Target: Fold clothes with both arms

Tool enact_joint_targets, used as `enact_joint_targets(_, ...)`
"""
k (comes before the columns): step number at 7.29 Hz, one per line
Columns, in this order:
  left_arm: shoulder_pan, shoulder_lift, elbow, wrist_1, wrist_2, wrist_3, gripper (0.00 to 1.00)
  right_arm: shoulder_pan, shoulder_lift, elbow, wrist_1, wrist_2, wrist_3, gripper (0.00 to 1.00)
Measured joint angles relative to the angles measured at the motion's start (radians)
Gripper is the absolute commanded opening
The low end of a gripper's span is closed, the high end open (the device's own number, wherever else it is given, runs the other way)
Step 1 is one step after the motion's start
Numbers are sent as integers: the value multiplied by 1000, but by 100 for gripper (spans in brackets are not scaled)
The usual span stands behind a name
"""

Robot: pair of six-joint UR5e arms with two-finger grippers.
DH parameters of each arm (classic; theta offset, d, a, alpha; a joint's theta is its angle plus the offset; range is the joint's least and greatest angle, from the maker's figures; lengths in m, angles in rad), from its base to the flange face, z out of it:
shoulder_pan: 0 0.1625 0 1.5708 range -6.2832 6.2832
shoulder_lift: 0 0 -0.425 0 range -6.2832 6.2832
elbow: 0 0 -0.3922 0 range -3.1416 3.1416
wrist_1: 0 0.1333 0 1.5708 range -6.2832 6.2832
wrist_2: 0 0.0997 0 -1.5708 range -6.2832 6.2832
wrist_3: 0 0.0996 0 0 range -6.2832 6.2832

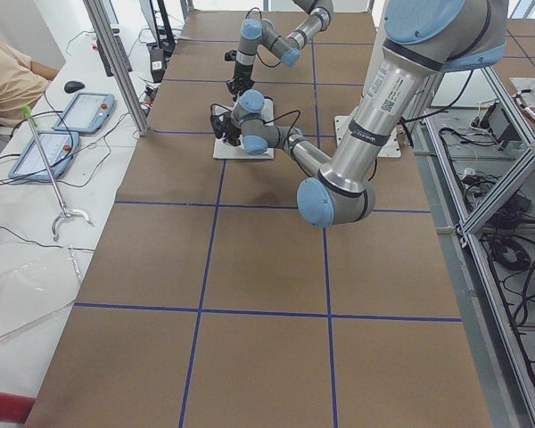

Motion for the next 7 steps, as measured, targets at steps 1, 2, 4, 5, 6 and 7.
enact_joint_targets(1, -32, -15, 55, -42, 9, 36, 100, 33, 21, -79, 52, -7, -92, 100)
enact_joint_targets(2, -56, -22, 77, -58, 15, 60, 100, 82, 27, -120, 76, 5, -196, 100)
enact_joint_targets(4, -87, -23, 84, -66, 15, 107, 100, 161, 14, -164, 87, 38, -383, 100)
enact_joint_targets(5, -100, -19, 82, -63, 6, 167, 100, 193, -8, -176, 88, 67, -479, 100)
enact_joint_targets(6, -113, 2, 72, -55, -15, 269, 100, 240, -42, -180, 87, 133, -598, 100)
enact_joint_targets(7, -137, 52, 44, -49, -55, 418, 100, 297, -83, -182, 82, 212, -752, 100)
